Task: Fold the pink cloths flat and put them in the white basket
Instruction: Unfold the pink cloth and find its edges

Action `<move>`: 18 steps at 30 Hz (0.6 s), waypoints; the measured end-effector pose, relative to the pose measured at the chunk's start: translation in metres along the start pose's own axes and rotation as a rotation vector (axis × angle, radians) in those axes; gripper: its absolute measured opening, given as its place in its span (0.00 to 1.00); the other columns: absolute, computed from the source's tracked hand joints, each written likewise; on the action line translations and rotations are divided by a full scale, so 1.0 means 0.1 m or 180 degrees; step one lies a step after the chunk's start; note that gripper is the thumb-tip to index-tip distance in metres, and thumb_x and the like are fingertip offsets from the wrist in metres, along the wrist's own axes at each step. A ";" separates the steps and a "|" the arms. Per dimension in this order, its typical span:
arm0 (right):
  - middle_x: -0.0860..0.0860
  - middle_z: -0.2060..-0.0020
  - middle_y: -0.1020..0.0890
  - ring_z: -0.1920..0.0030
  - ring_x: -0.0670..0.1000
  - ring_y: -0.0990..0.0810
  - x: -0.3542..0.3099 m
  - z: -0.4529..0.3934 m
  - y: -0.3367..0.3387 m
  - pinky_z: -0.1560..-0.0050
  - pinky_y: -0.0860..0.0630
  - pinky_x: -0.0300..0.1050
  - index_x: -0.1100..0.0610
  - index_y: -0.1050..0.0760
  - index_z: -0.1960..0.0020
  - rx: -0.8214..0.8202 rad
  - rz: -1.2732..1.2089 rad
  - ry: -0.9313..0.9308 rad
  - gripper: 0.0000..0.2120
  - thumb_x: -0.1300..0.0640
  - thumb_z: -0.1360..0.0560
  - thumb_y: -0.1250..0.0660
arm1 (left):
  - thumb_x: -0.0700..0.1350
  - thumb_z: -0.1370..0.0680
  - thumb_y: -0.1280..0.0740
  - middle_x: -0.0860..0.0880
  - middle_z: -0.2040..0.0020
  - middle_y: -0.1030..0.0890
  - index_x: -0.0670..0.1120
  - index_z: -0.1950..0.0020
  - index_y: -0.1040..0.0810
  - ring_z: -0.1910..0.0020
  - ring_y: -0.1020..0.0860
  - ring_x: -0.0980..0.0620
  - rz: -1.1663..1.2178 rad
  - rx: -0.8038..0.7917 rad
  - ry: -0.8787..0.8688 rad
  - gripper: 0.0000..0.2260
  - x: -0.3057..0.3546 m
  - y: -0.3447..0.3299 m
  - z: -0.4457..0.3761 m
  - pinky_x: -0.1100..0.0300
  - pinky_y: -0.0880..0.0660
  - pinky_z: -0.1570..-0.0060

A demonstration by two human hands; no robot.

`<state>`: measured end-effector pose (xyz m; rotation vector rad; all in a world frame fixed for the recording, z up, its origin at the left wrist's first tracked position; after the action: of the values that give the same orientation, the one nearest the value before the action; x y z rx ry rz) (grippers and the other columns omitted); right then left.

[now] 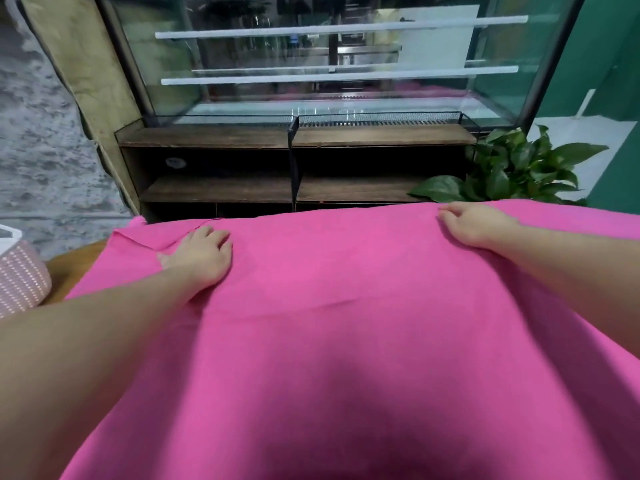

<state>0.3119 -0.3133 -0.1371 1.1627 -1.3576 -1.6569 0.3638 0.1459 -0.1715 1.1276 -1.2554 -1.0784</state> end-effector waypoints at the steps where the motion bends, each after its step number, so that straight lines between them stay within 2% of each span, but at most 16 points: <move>1: 0.47 0.27 0.30 0.28 0.58 0.32 0.04 0.10 0.01 0.30 0.41 0.69 0.37 0.34 0.28 -0.0017 0.0081 0.0017 0.21 0.37 0.19 0.50 | 0.57 0.17 0.52 0.55 0.21 0.42 0.59 0.25 0.35 0.22 0.44 0.51 0.0025 -0.0017 0.0040 0.21 -0.06 -0.01 0.08 0.25 0.45 0.33; 4: 0.44 0.25 0.34 0.25 0.54 0.37 0.05 0.42 0.00 0.31 0.44 0.71 0.38 0.34 0.27 -0.0017 0.0326 0.0206 0.21 0.39 0.19 0.50 | 0.58 0.17 0.52 0.55 0.21 0.41 0.58 0.24 0.35 0.23 0.42 0.51 0.0027 0.0023 0.0016 0.21 -0.18 0.00 0.38 0.28 0.44 0.31; 6: 0.45 0.24 0.36 0.24 0.54 0.39 0.00 0.65 -0.04 0.30 0.45 0.73 0.38 0.35 0.26 -0.0050 0.0424 0.0355 0.21 0.39 0.18 0.51 | 0.57 0.17 0.50 0.54 0.23 0.38 0.57 0.25 0.33 0.24 0.39 0.50 0.0071 0.0128 -0.0059 0.21 -0.22 0.03 0.55 0.34 0.41 0.30; 9: 0.44 0.25 0.34 0.24 0.52 0.40 -0.10 1.02 -0.11 0.29 0.45 0.72 0.40 0.35 0.26 -0.0025 0.0372 0.0651 0.21 0.42 0.17 0.50 | 0.55 0.17 0.48 0.51 0.29 0.30 0.55 0.30 0.28 0.30 0.31 0.47 0.0240 0.0305 -0.0306 0.18 -0.21 0.07 0.81 0.42 0.33 0.33; 11: 0.43 0.26 0.32 0.25 0.50 0.38 -0.21 1.25 -0.13 0.29 0.43 0.70 0.41 0.33 0.27 0.0052 0.0145 0.0863 0.20 0.45 0.17 0.48 | 0.54 0.17 0.47 0.49 0.32 0.27 0.54 0.31 0.27 0.33 0.28 0.46 0.0271 0.0253 -0.0368 0.18 -0.17 0.09 0.93 0.45 0.30 0.35; 15: 0.41 0.30 0.29 0.28 0.48 0.34 -0.52 1.55 -0.18 0.29 0.39 0.64 0.40 0.30 0.30 0.0212 -0.0167 0.1309 0.19 0.51 0.19 0.44 | 0.54 0.17 0.48 0.48 0.31 0.28 0.53 0.31 0.28 0.32 0.29 0.45 0.0161 0.0206 -0.0156 0.19 -0.26 0.21 0.95 0.45 0.31 0.34; 18: 0.41 0.33 0.26 0.30 0.48 0.31 -0.79 1.64 -0.24 0.30 0.36 0.61 0.40 0.28 0.32 0.0223 -0.0259 0.1561 0.20 0.52 0.22 0.42 | 0.54 0.17 0.49 0.46 0.30 0.28 0.53 0.29 0.29 0.32 0.29 0.43 0.0014 0.0142 0.0104 0.19 -0.36 0.28 0.82 0.46 0.32 0.35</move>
<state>0.1878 -0.1774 -0.1357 1.5582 -1.0699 -1.2664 0.2799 0.1830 -0.1495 1.1713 -1.2611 -1.0292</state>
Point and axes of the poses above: each hand's wrist, its own z-axis away from the middle knuckle, its own y-axis out of the back of the hand, x = y × z, the point moved 4 cm from there along -z, towards the middle knuckle
